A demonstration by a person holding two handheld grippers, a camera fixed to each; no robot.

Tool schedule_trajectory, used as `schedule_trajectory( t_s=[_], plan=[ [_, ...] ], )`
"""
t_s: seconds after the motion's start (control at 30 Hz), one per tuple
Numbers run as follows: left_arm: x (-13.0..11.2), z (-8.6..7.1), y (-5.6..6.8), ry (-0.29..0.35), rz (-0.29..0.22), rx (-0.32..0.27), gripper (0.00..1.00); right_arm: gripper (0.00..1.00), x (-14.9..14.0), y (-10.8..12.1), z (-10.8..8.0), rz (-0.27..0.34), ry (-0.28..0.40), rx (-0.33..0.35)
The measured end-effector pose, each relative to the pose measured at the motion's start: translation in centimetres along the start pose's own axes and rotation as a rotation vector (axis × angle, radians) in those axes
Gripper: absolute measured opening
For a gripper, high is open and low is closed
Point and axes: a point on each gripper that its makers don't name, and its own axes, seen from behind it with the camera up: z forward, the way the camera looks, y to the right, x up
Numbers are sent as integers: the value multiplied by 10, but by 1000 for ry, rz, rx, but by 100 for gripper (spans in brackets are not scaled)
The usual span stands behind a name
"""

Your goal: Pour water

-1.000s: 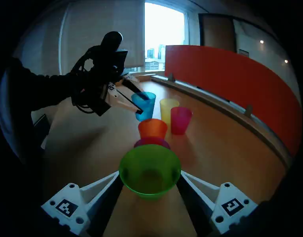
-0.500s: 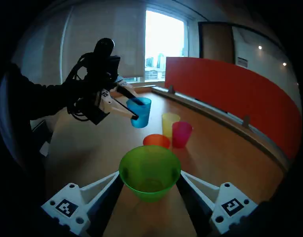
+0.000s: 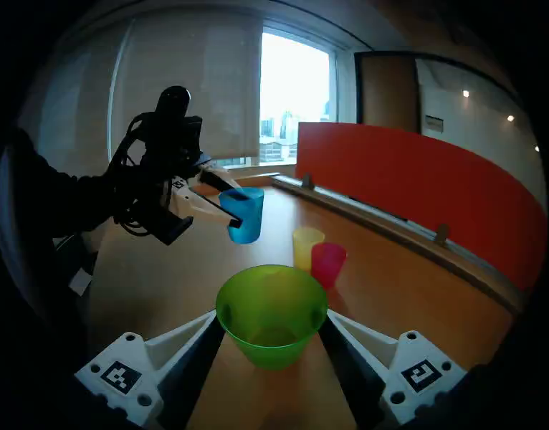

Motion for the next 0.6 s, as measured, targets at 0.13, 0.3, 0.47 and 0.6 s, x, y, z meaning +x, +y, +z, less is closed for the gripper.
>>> schedule_trajectory(
  t_s=[0.13, 0.3, 0.47, 0.6],
  plan=[
    [5, -7, 3, 20, -2, 4, 83, 90, 5, -2, 1, -4, 11, -1],
    [11, -16, 6, 45, -7, 13, 83, 90, 11, -6, 2, -12, 21, 3],
    [16, -26, 7, 65, -10, 19, 83, 90, 17, -9, 2, -16, 28, 2],
    [18, -32, 10, 75, -13, 17, 82, 90, 22, -10, 2, -15, 38, 1]
  ],
)
